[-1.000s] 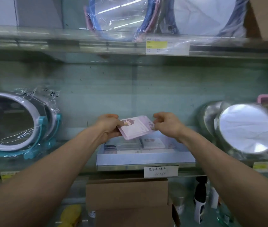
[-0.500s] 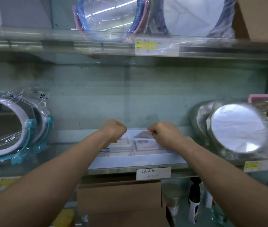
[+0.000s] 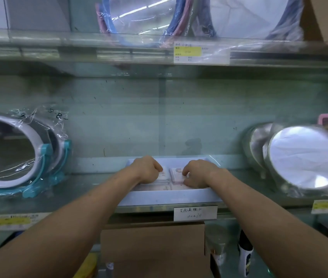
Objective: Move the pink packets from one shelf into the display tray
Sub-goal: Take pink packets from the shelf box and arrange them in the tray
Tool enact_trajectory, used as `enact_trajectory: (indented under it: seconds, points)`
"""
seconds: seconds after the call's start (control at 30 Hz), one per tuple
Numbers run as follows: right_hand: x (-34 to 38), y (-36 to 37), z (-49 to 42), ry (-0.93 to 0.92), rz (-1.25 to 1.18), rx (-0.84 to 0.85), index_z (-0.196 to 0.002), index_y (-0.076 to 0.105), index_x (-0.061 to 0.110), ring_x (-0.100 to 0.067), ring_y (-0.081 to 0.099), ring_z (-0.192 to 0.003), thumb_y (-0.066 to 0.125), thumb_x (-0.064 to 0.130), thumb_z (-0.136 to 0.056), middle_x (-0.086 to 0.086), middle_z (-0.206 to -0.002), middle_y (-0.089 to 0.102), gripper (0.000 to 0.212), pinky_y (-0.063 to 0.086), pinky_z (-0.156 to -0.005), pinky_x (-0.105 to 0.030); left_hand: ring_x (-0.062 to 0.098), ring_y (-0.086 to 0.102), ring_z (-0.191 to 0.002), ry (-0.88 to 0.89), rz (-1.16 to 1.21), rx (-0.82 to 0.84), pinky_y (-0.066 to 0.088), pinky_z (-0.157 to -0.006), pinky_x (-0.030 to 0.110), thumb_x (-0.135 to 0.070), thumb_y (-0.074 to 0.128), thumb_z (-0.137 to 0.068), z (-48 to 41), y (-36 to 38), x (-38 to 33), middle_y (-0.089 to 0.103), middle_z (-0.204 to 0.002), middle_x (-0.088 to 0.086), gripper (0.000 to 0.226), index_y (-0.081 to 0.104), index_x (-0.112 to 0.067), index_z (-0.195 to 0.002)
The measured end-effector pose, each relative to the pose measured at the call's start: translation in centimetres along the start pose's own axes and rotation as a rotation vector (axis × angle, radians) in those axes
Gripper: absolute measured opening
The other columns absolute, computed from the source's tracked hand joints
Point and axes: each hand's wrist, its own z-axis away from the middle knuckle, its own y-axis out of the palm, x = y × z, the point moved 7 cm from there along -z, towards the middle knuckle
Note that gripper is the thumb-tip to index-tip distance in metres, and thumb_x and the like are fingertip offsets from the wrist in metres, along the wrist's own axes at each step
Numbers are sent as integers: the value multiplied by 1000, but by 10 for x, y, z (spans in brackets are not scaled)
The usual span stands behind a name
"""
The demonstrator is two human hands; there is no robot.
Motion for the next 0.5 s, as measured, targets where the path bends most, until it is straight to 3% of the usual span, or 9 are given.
enact_trajectory:
  seconds: [0.1, 0.2, 0.3, 0.5]
  points:
    - [0, -2, 0, 10, 3, -33, -116, 67, 19, -22, 56, -114, 50, 35, -91, -1, -123, 63, 34, 42, -96, -29, 17, 55, -115, 28, -99, 38, 39, -102, 24, -6, 40, -93, 1, 6, -3, 59, -133, -1, 38, 67, -15, -120]
    - [0, -3, 0, 18, 8, -33, -117, 65, 19, -22, 56, -116, 50, 33, -91, -1, -124, 62, 33, 42, -95, -29, 18, 51, -123, 30, -157, 19, 38, -103, 24, -6, 39, -93, 1, 3, -4, 56, -134, -4, 43, 64, -22, -123]
    - [5, -8, -1, 27, -5, 8, -127, 57, 15, -25, 54, -118, 46, 19, -94, -5, -131, 57, 35, 44, -97, -32, 23, 54, -118, 35, -228, 38, 43, -100, 27, -10, 41, -92, -1, 4, -7, 60, -129, 2, 38, 65, -16, -119]
    - [9, -2, -4, 19, -64, 61, -121, 62, 13, -24, 58, -110, 42, 6, -91, -6, -124, 61, 37, 47, -96, -31, 25, 56, -115, 19, -363, 58, 45, -97, 32, -9, 37, -92, 2, 7, -9, 59, -127, 7, 39, 61, -11, -123]
